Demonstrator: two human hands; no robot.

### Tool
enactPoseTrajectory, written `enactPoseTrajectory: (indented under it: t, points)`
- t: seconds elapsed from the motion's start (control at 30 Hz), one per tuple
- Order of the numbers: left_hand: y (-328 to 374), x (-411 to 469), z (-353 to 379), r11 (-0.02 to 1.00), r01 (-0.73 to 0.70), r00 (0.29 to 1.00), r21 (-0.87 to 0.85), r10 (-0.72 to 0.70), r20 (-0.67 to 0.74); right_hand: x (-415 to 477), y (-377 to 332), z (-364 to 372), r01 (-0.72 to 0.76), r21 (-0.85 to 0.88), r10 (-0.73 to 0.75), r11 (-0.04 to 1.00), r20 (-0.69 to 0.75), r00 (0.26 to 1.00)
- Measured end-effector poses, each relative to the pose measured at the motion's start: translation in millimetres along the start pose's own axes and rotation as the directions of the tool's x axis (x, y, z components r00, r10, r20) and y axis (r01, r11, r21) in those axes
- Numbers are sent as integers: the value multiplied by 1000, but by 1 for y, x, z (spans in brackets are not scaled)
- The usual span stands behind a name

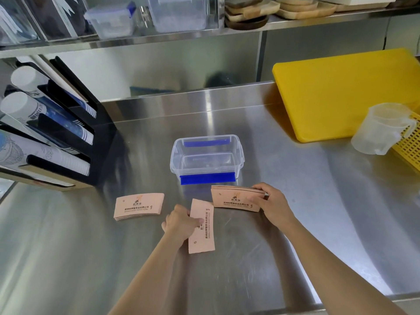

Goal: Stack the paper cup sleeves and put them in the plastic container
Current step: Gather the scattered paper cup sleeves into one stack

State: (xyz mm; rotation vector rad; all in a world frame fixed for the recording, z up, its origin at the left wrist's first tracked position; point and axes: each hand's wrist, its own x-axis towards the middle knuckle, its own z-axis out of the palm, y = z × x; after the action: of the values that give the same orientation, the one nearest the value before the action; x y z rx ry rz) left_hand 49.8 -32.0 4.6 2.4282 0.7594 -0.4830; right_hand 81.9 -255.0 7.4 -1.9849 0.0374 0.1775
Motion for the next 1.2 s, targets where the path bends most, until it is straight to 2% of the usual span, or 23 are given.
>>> enactPoseTrajectory:
  t: [0.07, 0.17, 0.23, 0.4, 0.6, 0.7, 0.9, 0.93, 1.0, 1.07, 1.13, 1.2]
  points:
    - [-3, -1, -1, 992, -14, 999, -125, 17, 27, 1, 0, -2, -21, 27, 21, 999, -15, 1000]
    - [-1, -7, -7, 935, -107, 993, -338, 121, 19, 2, 0, -3, -25, 30, 26, 999, -34, 999]
    - [1, -12, -13, 902, -225, 973, -368, 230, -31, 2, -1, -5, -21, 22, 22, 1000, -34, 999]
    - [9, -21, -17, 849, -437, 899, -298, 418, -129, -1, -2, -6, -19, -46, 25, 999, 122, 992]
    - [15, -22, 1, 747, -659, 747, -84, 638, -188, -10, -9, 3, -34, -15, 37, 999, 232, 972]
    - [19, -22, 9, 690, -724, 671, -7, 701, -240, -15, -9, 6, -23, -10, 24, 1000, 251, 968]
    - [19, -27, 19, 639, -765, 581, 71, 735, -350, -16, -10, 17, 29, -34, -19, 999, 262, 965]
    - [18, -28, 20, 664, -744, 594, 71, 707, -384, -16, -10, 19, 37, -40, -26, 998, 251, 968]
    - [13, -30, 19, 744, -668, 663, -9, 590, -461, -16, -8, 20, 51, -47, -38, 998, 239, 970]
    - [5, -32, 15, 795, -565, 775, -220, 420, -473, -16, -5, 17, 60, -53, -46, 997, 234, 971]
    - [-11, -31, 14, 820, -426, 888, -382, 297, -352, -15, -2, 14, 73, -62, -57, 995, 227, 972]
    - [-26, -31, 19, 890, -357, 928, -283, 303, -215, -14, 0, 14, 72, -38, -62, 997, 222, 973]
